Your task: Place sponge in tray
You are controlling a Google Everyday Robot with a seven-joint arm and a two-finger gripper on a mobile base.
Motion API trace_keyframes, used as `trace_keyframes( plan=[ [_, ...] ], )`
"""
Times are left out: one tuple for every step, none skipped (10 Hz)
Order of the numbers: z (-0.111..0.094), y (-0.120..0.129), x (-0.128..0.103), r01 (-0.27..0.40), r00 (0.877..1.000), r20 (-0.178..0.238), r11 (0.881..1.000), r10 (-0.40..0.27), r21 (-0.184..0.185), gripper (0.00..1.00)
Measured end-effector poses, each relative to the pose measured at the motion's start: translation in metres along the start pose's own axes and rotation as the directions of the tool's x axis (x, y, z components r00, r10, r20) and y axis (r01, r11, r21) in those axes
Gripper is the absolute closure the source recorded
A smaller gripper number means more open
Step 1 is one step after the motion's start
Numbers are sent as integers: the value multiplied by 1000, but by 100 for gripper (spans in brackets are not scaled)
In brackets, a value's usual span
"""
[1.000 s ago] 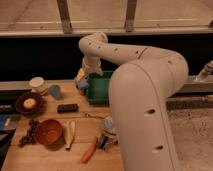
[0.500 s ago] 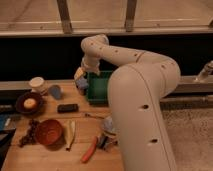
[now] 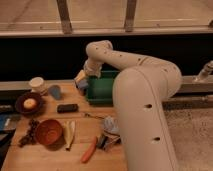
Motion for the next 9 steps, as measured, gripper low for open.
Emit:
trace_keyframes(
  plan=[
    [6, -1, -1, 5, 1000, -1, 1000, -5, -14, 20],
    [14, -1, -3, 15, 1000, -5, 999, -16, -33, 20],
    [24, 2, -5, 27, 999, -15, 998, -28, -48, 20],
    [33, 8, -9, 44, 999, -25, 997, -45, -61, 20],
    [41, 12, -13, 60, 997, -37, 996, -62, -71, 20],
    [51, 17, -17, 80, 995, -53, 993, -85, -81, 20],
    [58, 19, -19, 95, 993, -65, 992, -100, -87, 20],
    [64, 24, -21, 108, 991, -75, 990, -115, -93, 20],
    [70, 28, -23, 122, 988, -84, 987, -131, -101, 20]
  ],
)
